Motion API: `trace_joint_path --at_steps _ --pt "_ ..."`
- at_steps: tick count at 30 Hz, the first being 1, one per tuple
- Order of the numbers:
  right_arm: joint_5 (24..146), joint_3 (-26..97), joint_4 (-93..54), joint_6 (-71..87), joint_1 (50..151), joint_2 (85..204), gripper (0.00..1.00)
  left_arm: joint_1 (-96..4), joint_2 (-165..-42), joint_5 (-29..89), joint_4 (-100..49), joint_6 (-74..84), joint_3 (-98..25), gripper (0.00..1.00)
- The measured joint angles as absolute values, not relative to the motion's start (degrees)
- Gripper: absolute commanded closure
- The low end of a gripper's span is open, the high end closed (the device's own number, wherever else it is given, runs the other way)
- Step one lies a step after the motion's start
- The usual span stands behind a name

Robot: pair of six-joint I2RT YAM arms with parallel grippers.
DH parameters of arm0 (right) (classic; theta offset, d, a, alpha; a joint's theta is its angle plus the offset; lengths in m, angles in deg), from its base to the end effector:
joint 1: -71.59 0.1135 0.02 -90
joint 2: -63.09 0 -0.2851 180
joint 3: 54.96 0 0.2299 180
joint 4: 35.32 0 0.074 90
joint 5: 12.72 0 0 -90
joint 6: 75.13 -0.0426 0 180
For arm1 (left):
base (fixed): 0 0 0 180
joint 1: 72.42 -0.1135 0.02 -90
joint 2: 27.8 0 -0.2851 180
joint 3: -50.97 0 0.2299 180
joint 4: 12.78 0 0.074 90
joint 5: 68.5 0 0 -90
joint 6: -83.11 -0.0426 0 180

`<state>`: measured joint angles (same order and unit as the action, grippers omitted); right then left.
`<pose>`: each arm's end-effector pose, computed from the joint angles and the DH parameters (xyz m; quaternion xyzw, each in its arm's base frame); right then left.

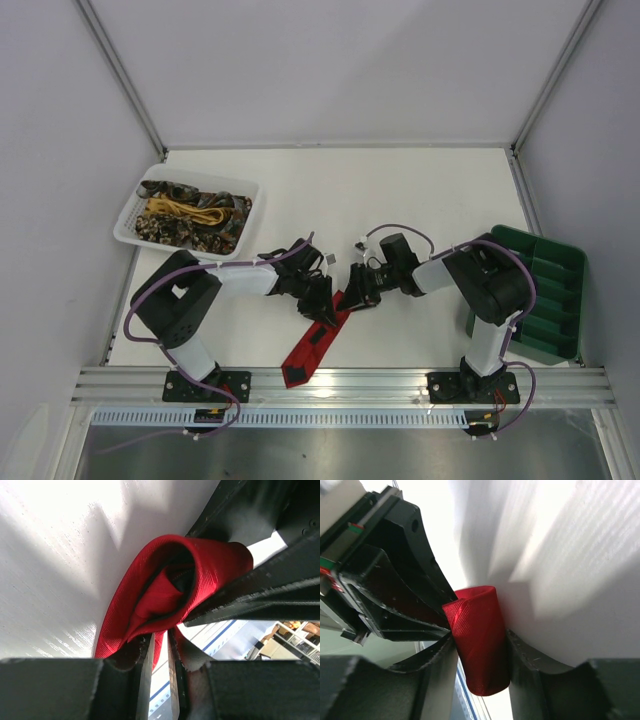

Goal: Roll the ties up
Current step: Roll the tie

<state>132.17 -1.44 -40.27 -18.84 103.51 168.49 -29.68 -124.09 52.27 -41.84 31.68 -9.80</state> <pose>0.2404 0.1908 0.1355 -0.1563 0.8280 0.5368 0.0414 0.1951 -0.2100 0.1634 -0.0926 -0.9378 0.3345 0.0077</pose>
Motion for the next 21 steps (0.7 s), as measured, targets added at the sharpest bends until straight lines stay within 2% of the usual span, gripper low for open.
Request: trace_joint_path --at_steps 11,12,17,21 --pt "130.1 -2.2 -42.1 -20.2 104.4 167.9 0.76 -29.7 -124.1 52.2 -41.7 31.6 -9.8 0.78" --pt "129.6 -2.2 -41.7 -20.1 104.6 167.4 0.81 -29.7 -124.1 52.1 -41.7 31.6 -9.8 0.78" --pt "126.0 -2.2 -38.7 -17.9 105.6 163.5 0.94 -29.7 -124.1 51.7 -41.0 31.6 -9.8 0.78" --pt "122.4 -2.2 -35.2 -15.3 106.3 160.1 1.00 -29.7 -124.1 51.7 -40.2 31.5 -9.8 0.78"
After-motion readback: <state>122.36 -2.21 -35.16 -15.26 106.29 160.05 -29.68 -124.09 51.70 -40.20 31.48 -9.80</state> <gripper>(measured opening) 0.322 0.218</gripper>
